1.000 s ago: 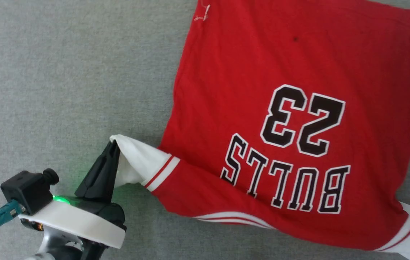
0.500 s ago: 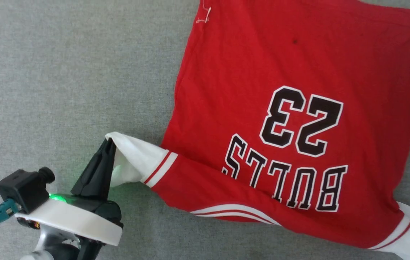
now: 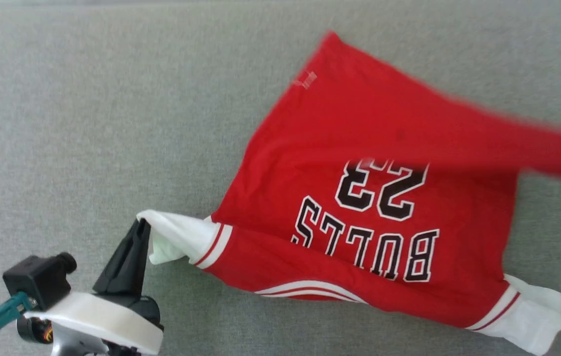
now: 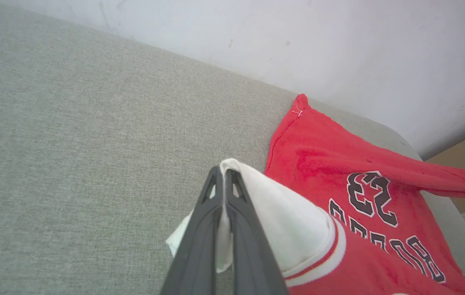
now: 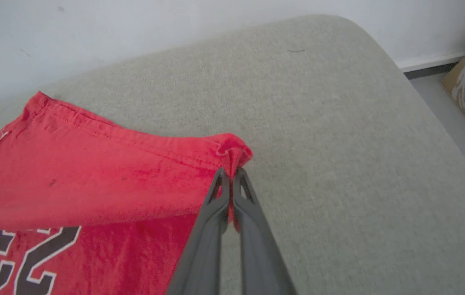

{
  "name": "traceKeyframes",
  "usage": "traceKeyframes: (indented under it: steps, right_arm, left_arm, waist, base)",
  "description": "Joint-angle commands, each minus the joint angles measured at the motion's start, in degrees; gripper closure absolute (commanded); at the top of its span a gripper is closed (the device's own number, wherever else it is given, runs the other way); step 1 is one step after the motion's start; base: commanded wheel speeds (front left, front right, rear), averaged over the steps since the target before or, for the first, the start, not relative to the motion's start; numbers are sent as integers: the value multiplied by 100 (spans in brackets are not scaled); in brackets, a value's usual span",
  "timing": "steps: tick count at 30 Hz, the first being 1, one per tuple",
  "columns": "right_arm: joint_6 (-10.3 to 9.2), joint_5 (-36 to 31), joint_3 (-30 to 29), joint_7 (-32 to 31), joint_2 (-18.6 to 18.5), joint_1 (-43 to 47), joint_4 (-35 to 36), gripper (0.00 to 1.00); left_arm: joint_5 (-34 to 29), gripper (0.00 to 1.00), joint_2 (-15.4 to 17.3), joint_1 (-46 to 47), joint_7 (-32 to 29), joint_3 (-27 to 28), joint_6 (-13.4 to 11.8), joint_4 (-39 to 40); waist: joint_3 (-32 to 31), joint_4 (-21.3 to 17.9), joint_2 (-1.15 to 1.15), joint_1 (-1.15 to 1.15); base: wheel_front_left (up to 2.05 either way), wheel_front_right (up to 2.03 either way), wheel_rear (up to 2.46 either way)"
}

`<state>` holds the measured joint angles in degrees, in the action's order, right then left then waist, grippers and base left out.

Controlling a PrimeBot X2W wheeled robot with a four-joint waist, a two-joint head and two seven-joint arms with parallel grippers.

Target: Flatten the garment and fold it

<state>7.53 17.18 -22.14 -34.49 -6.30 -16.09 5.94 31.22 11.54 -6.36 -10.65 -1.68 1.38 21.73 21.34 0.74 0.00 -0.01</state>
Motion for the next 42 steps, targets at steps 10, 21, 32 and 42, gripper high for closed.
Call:
traceKeyframes:
  steps: [10, 21, 32, 42]
  right_arm:
    - [-4, 1065, -301, 149, 339, 2657, 471, 100]
    - [-4, 573, 142, 1294, 341, 2343, -601, 0]
    - [-4, -115, 1002, 231, -213, 580, 1300, 0]
    - [-4, -655, 2101, -868, -592, -1499, -428, 0]
  left_arm:
    - [9, 100, 80, -435, -104, 41, -101, 29]
    - [-45, 100, 78, -544, -180, -127, -125, -10]
    - [-137, 100, 107, -194, -187, -395, 10, 74]
    - [-179, 100, 45, 452, -116, -751, 225, 25]
  waist:
    - [-631, -226, 0, 1]
    - [-981, -286, 0, 1]
    - [-497, 35, 0, 1]
    - [327, 595, 0, 1]
  base:
    - [0, 0, 0]
    - [0, 0, 0]
    - [0, 0, 0]
    - [0, 0, 0]
